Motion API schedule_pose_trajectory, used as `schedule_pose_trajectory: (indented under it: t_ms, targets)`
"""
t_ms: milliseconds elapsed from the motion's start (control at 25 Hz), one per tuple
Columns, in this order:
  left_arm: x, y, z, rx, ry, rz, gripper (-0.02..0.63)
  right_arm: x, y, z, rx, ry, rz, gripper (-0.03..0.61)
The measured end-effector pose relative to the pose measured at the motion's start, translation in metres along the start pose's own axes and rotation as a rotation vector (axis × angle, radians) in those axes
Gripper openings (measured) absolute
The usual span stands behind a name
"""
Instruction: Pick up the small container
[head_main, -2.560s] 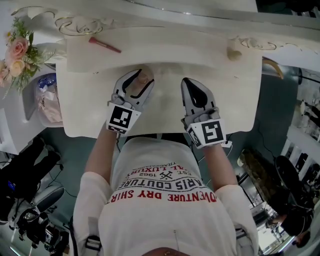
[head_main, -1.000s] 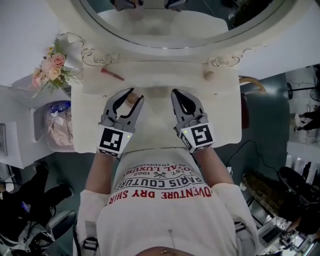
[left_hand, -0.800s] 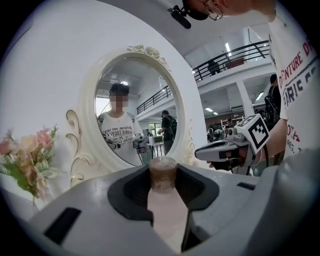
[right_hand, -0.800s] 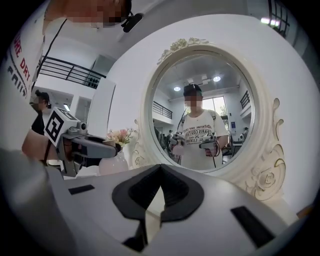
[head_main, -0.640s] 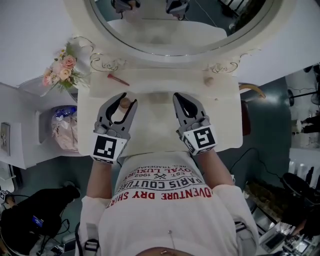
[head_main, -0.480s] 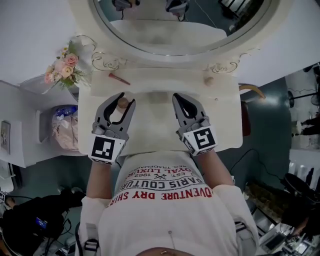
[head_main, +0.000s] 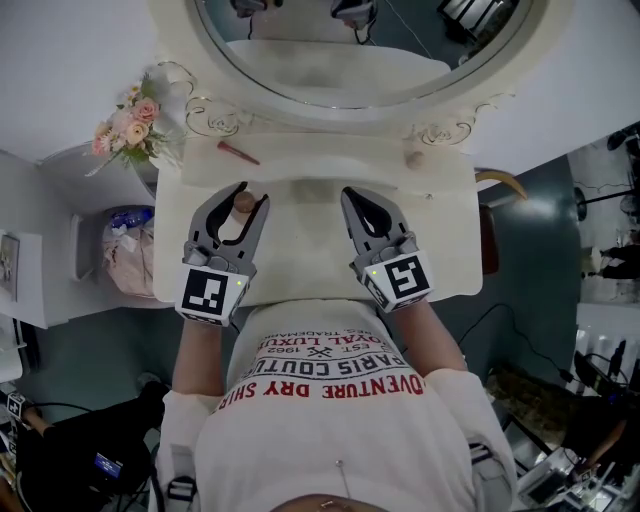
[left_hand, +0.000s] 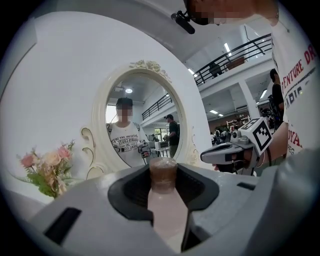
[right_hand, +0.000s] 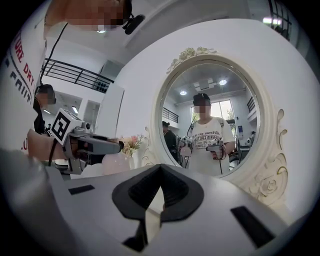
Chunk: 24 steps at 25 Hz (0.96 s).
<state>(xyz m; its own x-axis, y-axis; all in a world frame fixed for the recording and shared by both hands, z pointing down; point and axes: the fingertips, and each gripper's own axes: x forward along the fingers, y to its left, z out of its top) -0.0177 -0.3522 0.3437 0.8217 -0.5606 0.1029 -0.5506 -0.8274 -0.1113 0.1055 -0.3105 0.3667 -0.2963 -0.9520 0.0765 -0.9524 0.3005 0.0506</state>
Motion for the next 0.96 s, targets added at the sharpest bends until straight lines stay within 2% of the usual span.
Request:
schedule_pose_trajectory:
  t_ms: [960]
  targets:
    - [0.013,-0.019,-0.008,0.003,0.014,-0.04,0.143,-0.004,-0.014,0.0,0.026,0.022,0.0,-0.002]
